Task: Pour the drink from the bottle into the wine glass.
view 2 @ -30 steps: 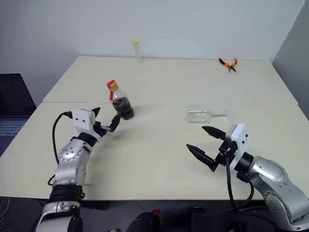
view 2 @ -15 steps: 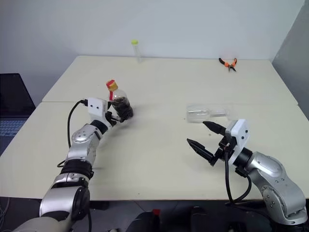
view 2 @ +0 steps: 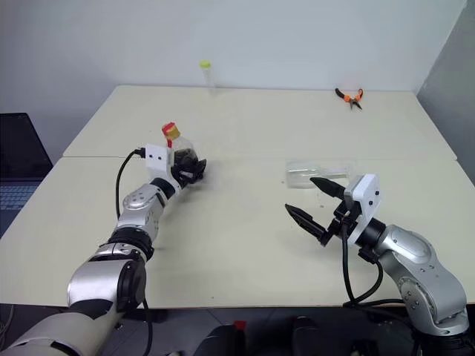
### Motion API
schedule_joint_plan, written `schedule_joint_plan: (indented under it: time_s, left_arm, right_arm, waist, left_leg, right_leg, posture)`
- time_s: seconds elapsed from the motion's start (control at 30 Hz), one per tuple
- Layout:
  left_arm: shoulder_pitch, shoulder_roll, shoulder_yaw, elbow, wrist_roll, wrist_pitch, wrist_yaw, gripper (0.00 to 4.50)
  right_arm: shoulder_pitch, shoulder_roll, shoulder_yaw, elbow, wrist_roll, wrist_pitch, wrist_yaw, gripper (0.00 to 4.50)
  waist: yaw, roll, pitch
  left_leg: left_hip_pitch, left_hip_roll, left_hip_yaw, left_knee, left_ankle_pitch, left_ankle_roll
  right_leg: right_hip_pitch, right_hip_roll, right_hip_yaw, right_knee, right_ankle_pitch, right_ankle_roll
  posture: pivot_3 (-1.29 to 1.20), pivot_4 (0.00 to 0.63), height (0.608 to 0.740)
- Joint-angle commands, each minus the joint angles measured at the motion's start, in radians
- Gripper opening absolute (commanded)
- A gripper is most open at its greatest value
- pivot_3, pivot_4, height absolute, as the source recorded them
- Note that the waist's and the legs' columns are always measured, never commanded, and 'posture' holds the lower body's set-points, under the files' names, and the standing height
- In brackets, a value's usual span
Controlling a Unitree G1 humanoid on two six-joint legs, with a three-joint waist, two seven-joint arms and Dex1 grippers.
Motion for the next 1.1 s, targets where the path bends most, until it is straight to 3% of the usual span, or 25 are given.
schedule_joint_plan:
  time_s: [0.03, 0.13, 0.23, 0.37, 0.5, 0.63, 0.83, 1.1]
  left_arm:
    - [-0.040, 0.001, 0.011, 0.007, 0.003, -0.032, 0.005, 2.90]
    - [-0.040, 0.002, 0.015, 0.008, 0.003, -0.044, 0.000, 2.26]
    - [-0.029, 0.004, 0.013, -0.004, 0.007, -0.061, -0.013, 1.95]
    - [0.003, -0.003, -0.004, -0.069, 0.007, -0.087, -0.076, 1.92]
    - [0.104, -0.019, -0.051, -0.289, -0.018, -0.055, -0.206, 1.92]
    - [0.202, -0.029, -0.105, -0.516, -0.038, 0.045, -0.288, 1.92]
    - [0.357, -0.048, -0.297, -0.905, -0.085, 0.284, -0.490, 1.92]
    - [0.306, -0.087, -0.371, -0.920, -0.079, 0.357, -0.549, 1.92]
  right_arm:
    - [-0.018, 0.004, -0.004, -0.018, -0.007, -0.004, -0.009, 4.50]
    - [-0.019, 0.008, -0.002, -0.018, -0.009, -0.006, -0.014, 4.50]
    - [-0.019, 0.010, -0.001, -0.017, -0.011, -0.008, -0.015, 4.50]
    - [-0.014, 0.011, -0.004, -0.023, -0.014, -0.009, -0.016, 4.50]
    - [0.017, 0.012, -0.015, -0.049, -0.017, -0.010, -0.023, 4.50]
    - [0.048, 0.018, -0.025, -0.076, -0.016, -0.013, -0.043, 4.50]
    - [0.124, 0.023, -0.043, -0.136, -0.005, -0.006, -0.067, 4.50]
    - [0.149, 0.010, -0.056, -0.224, 0.026, 0.043, -0.113, 4.50]
  waist:
    - [0.000, 0.000, 0.000]
    - [0.000, 0.000, 0.000]
    - [0.000, -0.001, 0.000]
    - [0.000, -0.001, 0.000]
    - [0.000, -0.001, 0.000]
    - [0.000, -0.001, 0.000]
    - [0.000, 0.000, 0.000]
    - [-0.003, 0.000, 0.000]
  left_leg:
    - [0.000, 0.000, 0.000, 0.000, 0.000, 0.000]
    - [0.000, 0.000, 0.000, 0.000, 0.000, 0.000]
    - [0.000, 0.000, 0.000, 0.000, 0.000, 0.000]
    - [0.000, 0.000, 0.000, 0.000, 0.000, 0.000]
    - [-0.001, 0.000, 0.000, 0.000, 0.000, 0.000]
    - [-0.001, 0.000, 0.000, 0.000, 0.001, -0.001]
    - [-0.001, 0.000, 0.000, 0.000, 0.000, 0.000]
    - [0.000, 0.001, 0.000, 0.000, 0.000, 0.000]
  right_leg:
    - [0.000, 0.000, 0.000, 0.000, 0.000, 0.000]
    - [0.000, 0.000, 0.000, 0.000, 0.000, 0.000]
    - [0.000, 0.000, 0.000, 0.000, 0.000, 0.000]
    - [0.000, 0.000, 0.000, 0.000, 0.000, 0.000]
    - [-0.001, 0.000, 0.000, 0.000, 0.000, 0.000]
    - [-0.001, -0.001, 0.001, 0.000, 0.000, 0.000]
    - [0.000, 0.000, 0.001, 0.000, 0.000, 0.000]
    - [0.000, 0.001, 0.001, 0.001, 0.000, 0.000]
  posture:
    - [0.00, 0.150, 0.740]
    - [0.00, 0.150, 0.740]
    - [0.00, 0.150, 0.740]
    - [0.00, 0.150, 0.740]
    - [0.00, 0.150, 0.740]
    - [0.00, 0.150, 0.740]
    - [0.00, 0.150, 0.740]
    - [0.00, 0.150, 0.740]
